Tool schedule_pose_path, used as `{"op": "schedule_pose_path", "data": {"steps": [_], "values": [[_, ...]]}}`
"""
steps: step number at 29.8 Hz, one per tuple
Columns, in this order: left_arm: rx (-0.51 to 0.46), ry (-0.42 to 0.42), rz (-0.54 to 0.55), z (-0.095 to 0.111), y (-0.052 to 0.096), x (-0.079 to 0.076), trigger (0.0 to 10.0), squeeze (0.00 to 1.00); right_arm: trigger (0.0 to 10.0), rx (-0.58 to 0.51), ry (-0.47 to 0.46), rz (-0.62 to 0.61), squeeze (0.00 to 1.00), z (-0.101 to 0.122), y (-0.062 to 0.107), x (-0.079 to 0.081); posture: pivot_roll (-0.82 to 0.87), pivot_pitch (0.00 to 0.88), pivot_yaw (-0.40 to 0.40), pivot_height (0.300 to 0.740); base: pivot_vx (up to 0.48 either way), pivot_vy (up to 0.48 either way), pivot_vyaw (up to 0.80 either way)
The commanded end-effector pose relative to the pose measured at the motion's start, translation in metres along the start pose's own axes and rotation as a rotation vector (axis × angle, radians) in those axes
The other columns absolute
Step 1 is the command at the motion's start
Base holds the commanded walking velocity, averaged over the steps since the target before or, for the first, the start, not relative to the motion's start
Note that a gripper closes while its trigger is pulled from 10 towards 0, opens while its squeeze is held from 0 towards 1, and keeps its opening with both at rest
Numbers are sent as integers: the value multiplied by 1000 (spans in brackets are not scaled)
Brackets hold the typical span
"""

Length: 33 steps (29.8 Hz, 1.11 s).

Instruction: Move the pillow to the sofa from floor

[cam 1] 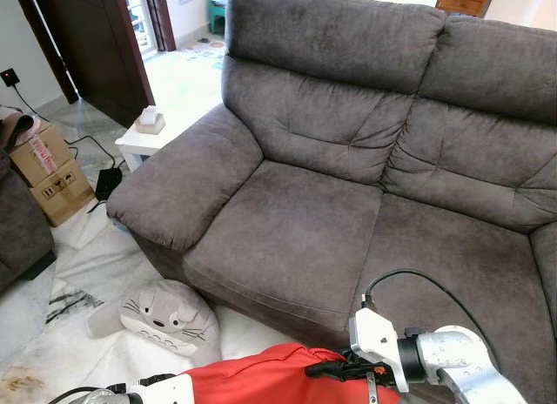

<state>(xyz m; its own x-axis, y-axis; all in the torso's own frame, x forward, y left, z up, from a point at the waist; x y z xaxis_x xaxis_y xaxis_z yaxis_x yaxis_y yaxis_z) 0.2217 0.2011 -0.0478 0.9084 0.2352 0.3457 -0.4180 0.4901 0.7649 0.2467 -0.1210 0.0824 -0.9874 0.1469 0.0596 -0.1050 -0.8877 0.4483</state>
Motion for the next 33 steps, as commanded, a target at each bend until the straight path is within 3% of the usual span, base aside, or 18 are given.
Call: {"op": "schedule_pose_path", "data": {"steps": [1,9,26,27,28,29,30,31,33], "values": [[59,-14,-16,-14,5,-6,10000,0,10000,-79,75,22,0,23,3,3,78,107,-5,740,0,0,0],[131,-34,10,-26,6,-8,10000,0,10000,-74,77,17,0,24,5,2,78,104,-6,740,0,0,0],[131,7,30,-23,-7,-19,10000,0,10000,-88,82,9,0,30,9,1,67,104,-10,740,0,0,0],[136,5,38,-23,-8,-19,6471,0,10000,-87,82,8,0,30,10,1,59,106,-14,740,0,0,0],[139,4,43,-23,-9,-18,6471,0,10000,-87,81,8,0,30,11,1,59,106,-14,740,0,0,0],[147,-10,52,-23,-10,-17,2824,0,10000,-86,81,6,0,30,12,1,56,108,-15,740,0,0,0],[147,-10,52,-23,-10,-17,2824,0,10000,-86,81,6,0,30,12,1,56,108,-15,740,0,0,0],[147,-10,53,-23,-10,-17,0,0,10000,-85,81,4,0,30,12,1,56,108,-15,740,0,0,0],[147,-13,54,-23,-10,-17,0,0,10000,-82,78,2,0,29,12,1,56,108,-16,740,0,0,0]]}}
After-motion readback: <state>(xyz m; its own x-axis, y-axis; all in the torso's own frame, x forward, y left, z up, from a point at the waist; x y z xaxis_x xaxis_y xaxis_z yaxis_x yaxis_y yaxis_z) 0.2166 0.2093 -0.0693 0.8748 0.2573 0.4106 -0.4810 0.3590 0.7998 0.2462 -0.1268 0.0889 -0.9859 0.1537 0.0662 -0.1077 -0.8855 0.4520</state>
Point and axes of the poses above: a point about 5 cm out from each wrist's last joint towards the gripper, its own y axis pointing back from the gripper into the wrist, its own z axis along the axis of the wrist's last joint, x = y × z, the point moved 3 cm from there along -y, pointing out of the wrist towards the gripper, and after that the axes turned 4 degrees about -y, right-handed, at the moved point
